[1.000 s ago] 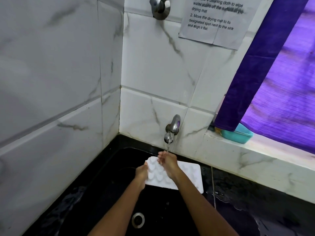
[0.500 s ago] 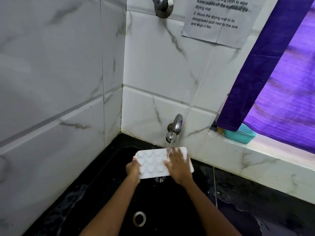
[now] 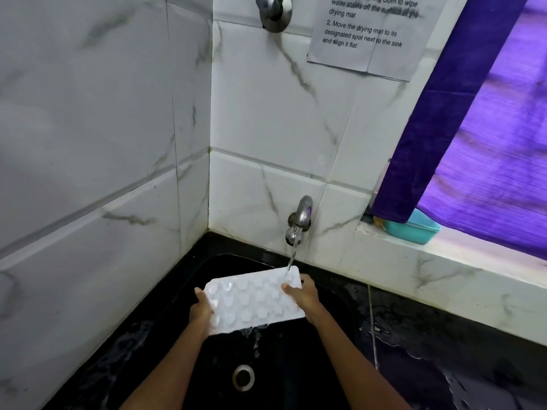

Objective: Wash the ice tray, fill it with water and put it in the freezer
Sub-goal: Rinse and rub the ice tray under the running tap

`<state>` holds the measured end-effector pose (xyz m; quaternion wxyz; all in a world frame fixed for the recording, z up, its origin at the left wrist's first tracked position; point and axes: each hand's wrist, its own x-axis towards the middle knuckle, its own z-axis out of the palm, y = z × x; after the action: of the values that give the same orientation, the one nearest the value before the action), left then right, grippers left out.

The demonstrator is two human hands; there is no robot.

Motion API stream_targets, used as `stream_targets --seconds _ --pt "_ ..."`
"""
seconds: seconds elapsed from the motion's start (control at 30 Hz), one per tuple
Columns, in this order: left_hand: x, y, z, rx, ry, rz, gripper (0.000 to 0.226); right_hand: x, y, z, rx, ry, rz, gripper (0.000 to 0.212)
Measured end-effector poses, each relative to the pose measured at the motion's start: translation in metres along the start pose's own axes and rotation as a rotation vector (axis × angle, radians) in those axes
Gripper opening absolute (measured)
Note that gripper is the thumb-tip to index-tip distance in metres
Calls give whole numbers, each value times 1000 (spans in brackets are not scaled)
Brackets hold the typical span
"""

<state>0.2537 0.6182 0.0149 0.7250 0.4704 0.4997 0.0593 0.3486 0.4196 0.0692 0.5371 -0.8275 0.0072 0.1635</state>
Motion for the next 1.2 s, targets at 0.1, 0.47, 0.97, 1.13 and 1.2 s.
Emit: stream_targets --seconds 0.1,0.47,0.97,1.13,1.2 --pt "0 -6 -8 -107 -220 -282 101 1 -8 -6 -150 37 -172 28" --pt "-18 -11 39 -255 -568 -25 49 -12 10 -70 -169 -4 -298 62" --pt "-26 11 97 341 -262 343 36 30 83 -87 -34 13 258 37" --pt "-11 48 38 314 -106 335 37 16 40 -11 15 -26 167 37" --pt "-4 46 13 279 -52 286 40 8 21 11 -62 -45 146 40"
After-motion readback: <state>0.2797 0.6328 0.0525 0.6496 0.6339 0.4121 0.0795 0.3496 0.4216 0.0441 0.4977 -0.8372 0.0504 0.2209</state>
